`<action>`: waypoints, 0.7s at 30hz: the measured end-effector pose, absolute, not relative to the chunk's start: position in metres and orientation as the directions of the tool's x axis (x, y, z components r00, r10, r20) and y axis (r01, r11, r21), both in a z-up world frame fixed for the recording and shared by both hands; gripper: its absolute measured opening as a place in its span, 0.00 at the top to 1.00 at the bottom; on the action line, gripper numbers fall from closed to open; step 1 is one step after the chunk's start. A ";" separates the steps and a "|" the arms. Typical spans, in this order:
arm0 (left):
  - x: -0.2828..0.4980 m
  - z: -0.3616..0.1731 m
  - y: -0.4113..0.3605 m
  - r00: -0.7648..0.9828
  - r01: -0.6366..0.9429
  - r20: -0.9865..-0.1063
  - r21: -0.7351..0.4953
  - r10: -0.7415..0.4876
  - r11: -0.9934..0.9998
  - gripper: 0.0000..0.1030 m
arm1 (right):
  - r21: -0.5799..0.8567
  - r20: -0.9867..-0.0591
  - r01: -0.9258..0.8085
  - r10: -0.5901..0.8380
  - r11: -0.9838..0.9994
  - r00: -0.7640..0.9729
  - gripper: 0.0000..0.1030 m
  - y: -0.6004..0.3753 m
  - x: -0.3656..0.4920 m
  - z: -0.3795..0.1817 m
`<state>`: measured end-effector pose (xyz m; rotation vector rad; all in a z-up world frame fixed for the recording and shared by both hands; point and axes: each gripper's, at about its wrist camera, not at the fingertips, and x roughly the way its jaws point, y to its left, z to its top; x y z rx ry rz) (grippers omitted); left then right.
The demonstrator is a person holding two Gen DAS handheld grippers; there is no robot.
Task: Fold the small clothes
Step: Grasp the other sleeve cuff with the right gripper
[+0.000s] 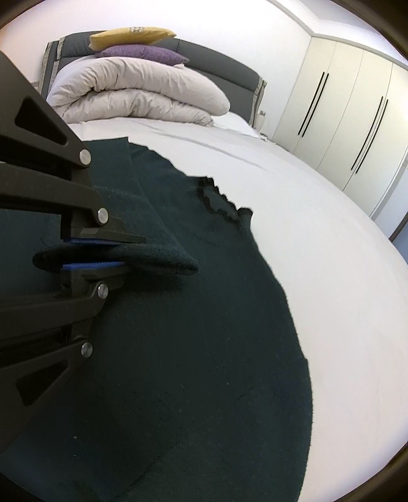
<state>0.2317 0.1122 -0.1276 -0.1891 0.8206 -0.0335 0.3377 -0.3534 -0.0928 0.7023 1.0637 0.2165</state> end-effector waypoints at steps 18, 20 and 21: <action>0.353 -0.123 0.100 0.616 -0.025 -0.785 -0.105 -0.067 0.994 0.87 | 0.631 -0.738 0.139 0.536 0.763 0.409 0.70 -0.345 0.314 -0.102; 0.349 -0.131 0.115 0.641 -0.011 -0.755 -0.192 -0.141 0.981 0.87 | 0.620 -0.750 0.156 0.522 0.769 0.406 0.88 -0.350 0.312 -0.106; 0.348 -0.130 0.119 0.638 -0.003 -0.756 -0.194 -0.148 0.981 0.87 | 0.628 -0.745 0.167 0.526 0.760 0.411 0.89 -0.355 0.311 -0.109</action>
